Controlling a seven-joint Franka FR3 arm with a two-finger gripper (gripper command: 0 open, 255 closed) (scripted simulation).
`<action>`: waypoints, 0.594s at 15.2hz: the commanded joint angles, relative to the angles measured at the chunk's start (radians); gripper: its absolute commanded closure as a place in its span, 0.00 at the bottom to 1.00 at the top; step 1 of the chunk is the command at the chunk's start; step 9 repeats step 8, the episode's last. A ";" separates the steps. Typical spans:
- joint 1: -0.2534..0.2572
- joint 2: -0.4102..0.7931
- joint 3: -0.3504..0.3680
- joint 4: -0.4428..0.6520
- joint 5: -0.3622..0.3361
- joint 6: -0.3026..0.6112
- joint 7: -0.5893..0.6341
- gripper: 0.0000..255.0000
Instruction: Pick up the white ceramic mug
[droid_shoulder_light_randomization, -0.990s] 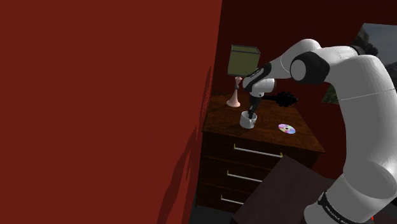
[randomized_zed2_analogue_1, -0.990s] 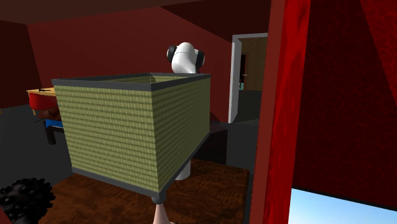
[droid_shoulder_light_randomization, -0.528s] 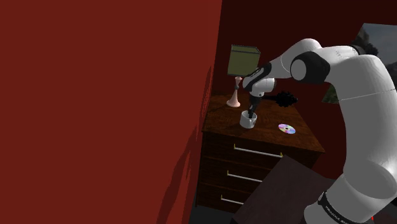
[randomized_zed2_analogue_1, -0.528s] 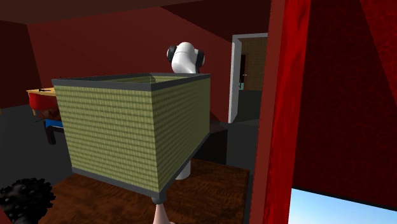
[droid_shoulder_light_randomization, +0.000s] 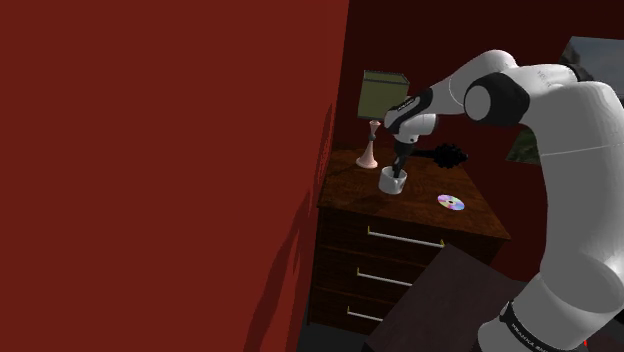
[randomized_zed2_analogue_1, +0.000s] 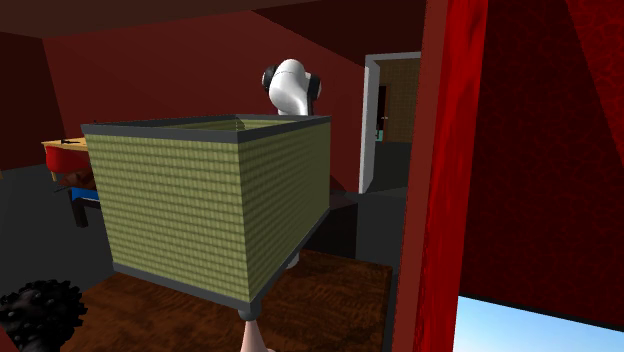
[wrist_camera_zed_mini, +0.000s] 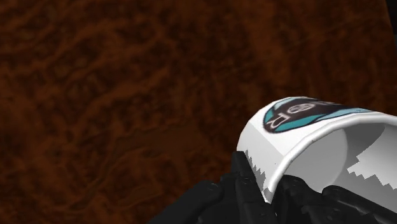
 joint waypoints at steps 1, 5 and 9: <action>0.004 -0.016 -0.004 0.003 -0.006 -0.019 0.005 1.00; 0.009 -0.046 -0.012 0.012 -0.018 -0.057 0.012 1.00; 0.010 -0.055 -0.014 0.016 -0.022 -0.068 0.014 1.00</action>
